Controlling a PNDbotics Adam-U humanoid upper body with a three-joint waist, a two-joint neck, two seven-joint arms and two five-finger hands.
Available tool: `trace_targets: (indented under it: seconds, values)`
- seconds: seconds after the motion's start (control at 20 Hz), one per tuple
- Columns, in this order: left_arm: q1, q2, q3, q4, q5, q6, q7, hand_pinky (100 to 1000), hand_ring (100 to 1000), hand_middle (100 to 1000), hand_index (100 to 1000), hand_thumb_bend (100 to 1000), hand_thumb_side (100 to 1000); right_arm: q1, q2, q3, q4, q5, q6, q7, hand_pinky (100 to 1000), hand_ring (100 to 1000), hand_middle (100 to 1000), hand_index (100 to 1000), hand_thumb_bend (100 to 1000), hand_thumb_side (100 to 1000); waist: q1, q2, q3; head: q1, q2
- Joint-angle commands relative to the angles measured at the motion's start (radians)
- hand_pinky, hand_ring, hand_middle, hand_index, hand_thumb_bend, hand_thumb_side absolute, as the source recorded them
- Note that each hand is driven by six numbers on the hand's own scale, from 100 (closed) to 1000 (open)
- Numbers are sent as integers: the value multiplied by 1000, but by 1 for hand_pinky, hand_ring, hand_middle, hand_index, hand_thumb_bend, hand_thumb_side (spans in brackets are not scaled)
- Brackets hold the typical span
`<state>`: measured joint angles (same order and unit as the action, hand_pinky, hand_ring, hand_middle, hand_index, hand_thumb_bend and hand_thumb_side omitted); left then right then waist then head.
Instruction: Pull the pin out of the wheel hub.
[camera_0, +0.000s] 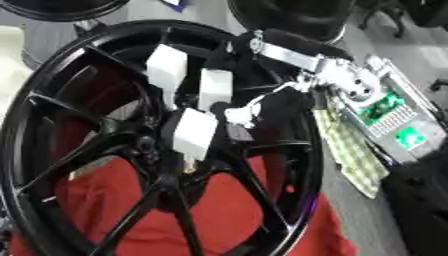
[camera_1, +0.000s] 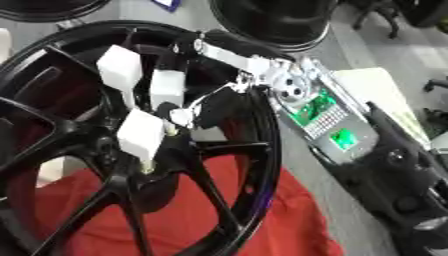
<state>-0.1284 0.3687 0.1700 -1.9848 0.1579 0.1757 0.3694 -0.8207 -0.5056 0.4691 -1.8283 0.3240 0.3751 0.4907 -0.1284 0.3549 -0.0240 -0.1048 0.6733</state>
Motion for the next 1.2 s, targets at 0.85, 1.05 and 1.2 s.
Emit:
trace_targets:
  seconds: [0.85, 1.05, 1.2]
  values:
    - [-9, 1, -2, -15, -3, 1, -13, 697, 573, 545, 671, 100, 866, -6, 0, -10, 41, -10, -2, -40, 834, 893, 647, 764, 277, 296, 8, -4, 8, -14, -28]
    - [-9, 0, -2, -15, -2, 2, -13, 697, 573, 545, 671, 100, 866, -5, 1, -9, 43, -16, 2, -46, 824, 881, 605, 726, 236, 265, 8, -4, 9, -16, -29]
    - [-9, 0, -2, -15, -2, 2, -13, 697, 573, 544, 671, 100, 867, -4, 2, -10, 43, -24, 4, -53, 815, 867, 573, 697, 206, 263, 7, -3, 10, -18, -29]
